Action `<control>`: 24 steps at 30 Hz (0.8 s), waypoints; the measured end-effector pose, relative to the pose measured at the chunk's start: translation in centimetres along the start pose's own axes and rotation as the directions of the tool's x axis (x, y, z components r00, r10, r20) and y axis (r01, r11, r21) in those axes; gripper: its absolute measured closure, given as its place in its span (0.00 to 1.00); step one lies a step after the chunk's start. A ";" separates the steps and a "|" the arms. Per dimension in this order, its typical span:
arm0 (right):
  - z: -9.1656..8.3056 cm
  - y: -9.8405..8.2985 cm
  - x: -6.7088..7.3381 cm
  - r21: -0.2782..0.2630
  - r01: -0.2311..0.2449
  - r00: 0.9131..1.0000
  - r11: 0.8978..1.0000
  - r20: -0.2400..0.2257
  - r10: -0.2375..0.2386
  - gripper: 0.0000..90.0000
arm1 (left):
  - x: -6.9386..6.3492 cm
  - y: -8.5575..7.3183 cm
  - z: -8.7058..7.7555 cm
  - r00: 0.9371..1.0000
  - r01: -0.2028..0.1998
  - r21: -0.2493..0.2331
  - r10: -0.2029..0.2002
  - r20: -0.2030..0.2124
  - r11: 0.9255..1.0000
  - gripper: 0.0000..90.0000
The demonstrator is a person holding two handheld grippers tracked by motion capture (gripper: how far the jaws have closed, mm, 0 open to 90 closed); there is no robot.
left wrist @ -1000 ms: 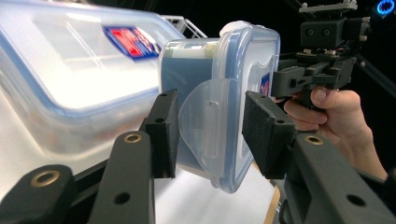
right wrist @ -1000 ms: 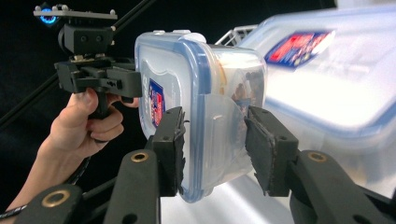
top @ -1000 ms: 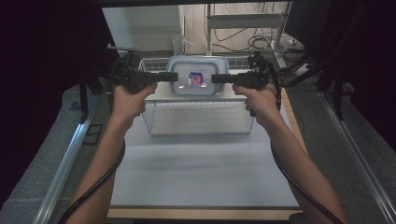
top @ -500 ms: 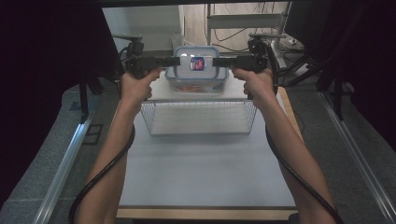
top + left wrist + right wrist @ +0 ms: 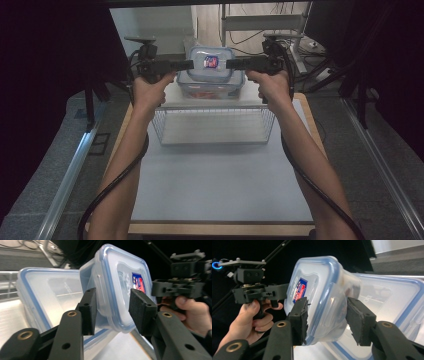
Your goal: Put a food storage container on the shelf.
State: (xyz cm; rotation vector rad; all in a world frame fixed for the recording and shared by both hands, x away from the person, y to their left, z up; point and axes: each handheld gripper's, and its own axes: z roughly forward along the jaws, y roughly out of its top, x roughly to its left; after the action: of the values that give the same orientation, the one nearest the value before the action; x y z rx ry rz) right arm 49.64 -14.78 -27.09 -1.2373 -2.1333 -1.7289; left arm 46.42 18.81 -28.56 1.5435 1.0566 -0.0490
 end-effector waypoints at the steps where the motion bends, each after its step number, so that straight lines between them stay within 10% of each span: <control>1: 0.0 0.0 0.0 -0.002 -0.002 1.000 1.000 0.000 0.002 0.58 | 0.1 -0.1 0.0 1.000 0.001 -0.003 -0.001 0.002 1.000 0.62; 10: 0.1 0.2 -0.2 -0.050 0.050 0.996 0.997 0.079 -0.046 0.57 | -0.2 -0.5 0.2 1.000 -0.011 -0.030 0.011 0.002 0.999 0.54; 18: -1.7 -0.7 2.4 -0.041 0.280 0.943 0.959 0.201 -0.266 0.73 | -1.3 -1.2 -1.4 0.995 -0.101 -0.066 0.099 -0.025 0.993 0.54; 24: -2.5 -2.3 3.4 0.007 0.363 0.910 0.932 0.210 -0.357 0.93 | -2.9 -2.9 -1.9 0.969 -0.239 -0.019 0.237 -0.062 0.971 0.83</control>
State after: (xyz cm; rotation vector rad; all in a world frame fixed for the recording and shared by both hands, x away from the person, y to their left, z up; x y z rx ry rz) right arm 45.00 -15.27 -26.06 -1.1308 -2.6067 -1.8442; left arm 41.88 18.34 -28.61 1.6459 0.9073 0.1776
